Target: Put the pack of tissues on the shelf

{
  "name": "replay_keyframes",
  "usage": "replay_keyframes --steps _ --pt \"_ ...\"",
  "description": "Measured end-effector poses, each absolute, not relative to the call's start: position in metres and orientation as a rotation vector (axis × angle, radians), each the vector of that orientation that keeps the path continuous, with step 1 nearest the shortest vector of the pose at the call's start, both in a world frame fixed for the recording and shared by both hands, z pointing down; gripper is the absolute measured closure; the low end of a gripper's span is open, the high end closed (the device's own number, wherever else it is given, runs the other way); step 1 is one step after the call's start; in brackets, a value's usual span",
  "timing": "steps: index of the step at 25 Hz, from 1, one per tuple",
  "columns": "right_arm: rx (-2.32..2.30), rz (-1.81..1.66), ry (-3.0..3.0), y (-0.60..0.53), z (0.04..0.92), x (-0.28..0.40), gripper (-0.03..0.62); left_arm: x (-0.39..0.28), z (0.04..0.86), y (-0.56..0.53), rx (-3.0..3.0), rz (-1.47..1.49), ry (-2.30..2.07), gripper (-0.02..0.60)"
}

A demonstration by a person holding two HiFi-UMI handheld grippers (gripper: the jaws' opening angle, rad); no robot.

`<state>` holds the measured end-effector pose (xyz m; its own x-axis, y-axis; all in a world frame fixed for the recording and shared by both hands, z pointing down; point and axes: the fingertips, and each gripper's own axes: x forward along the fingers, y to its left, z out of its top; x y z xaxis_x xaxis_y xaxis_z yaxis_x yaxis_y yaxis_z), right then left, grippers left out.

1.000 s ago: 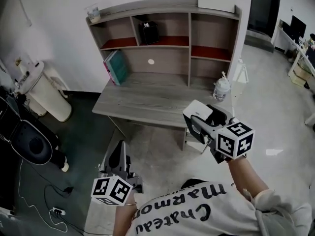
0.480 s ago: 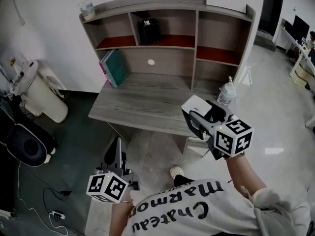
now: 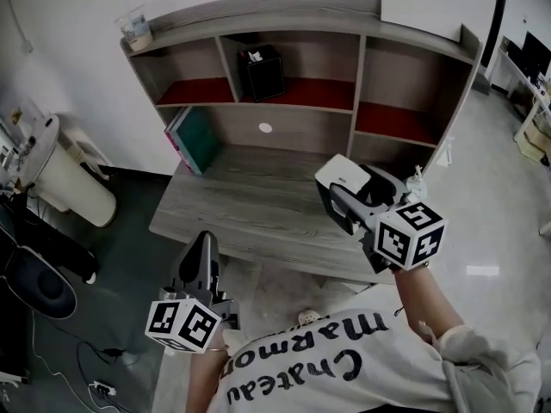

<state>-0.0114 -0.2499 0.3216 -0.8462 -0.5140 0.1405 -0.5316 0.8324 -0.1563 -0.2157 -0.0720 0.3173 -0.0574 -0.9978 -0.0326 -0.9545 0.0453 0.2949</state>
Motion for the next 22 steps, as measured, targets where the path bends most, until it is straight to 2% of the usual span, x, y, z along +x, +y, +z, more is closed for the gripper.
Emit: replay_keyframes --steps 15,22 --pt "0.787 0.287 -3.026 -0.308 0.29 -0.04 0.276 -0.243 0.333 -0.135 1.983 -0.258 -2.145 0.563" --pt "0.778 0.145 -3.08 -0.302 0.252 -0.054 0.276 -0.258 0.325 -0.162 2.077 -0.284 -2.054 0.563"
